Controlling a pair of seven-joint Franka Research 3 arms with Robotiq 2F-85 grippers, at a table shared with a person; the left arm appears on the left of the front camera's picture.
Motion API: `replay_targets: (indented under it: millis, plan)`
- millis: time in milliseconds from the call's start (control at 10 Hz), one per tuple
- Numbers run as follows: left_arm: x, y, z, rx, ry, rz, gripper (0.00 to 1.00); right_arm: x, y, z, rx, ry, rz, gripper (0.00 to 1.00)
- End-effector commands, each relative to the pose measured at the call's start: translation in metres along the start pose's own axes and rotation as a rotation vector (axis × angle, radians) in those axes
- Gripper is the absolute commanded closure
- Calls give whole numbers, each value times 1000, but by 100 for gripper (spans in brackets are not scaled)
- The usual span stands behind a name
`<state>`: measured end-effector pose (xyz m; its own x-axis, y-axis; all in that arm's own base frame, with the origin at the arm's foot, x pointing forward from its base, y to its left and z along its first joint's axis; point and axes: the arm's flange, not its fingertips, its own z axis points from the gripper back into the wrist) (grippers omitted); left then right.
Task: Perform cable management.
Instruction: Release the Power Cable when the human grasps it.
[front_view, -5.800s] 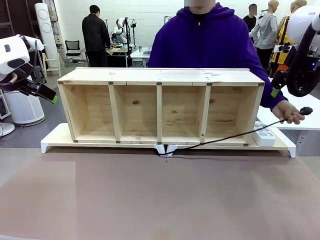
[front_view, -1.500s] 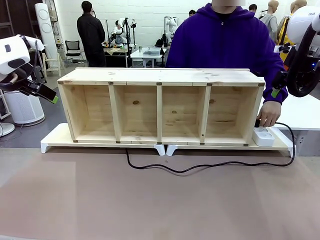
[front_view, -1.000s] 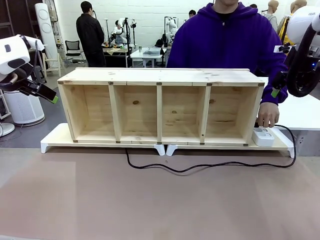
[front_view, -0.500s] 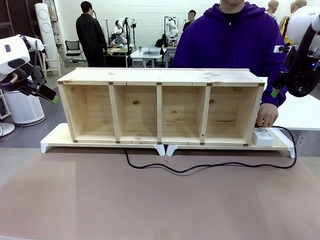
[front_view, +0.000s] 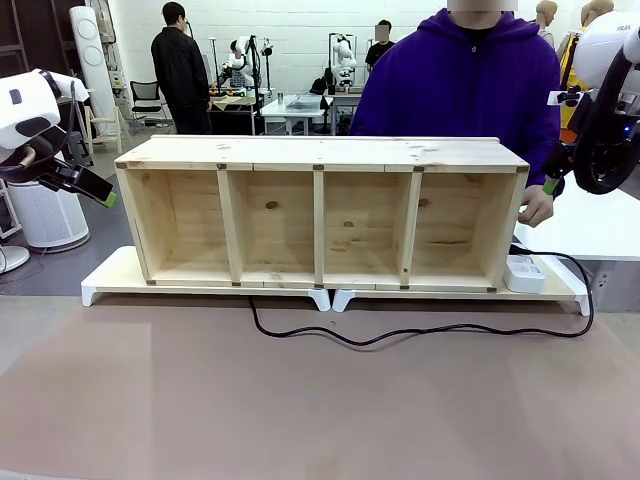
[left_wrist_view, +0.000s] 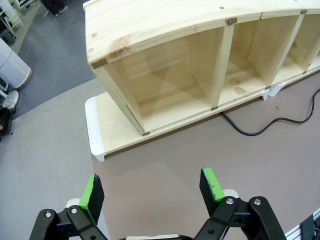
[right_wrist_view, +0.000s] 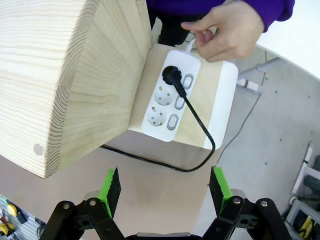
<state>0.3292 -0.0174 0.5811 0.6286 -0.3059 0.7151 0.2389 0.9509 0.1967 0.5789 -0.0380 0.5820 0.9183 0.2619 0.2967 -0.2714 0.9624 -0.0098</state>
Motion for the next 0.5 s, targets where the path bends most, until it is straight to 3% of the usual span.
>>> replay_targets:
  millis: [0,400]
  plan:
    - [-1,1,0,2,0,2,0,-1,0,0,3,4,-2,8]
    - [-1,1,0,2,0,2,0,-1,0,0,3,4,-2,8]
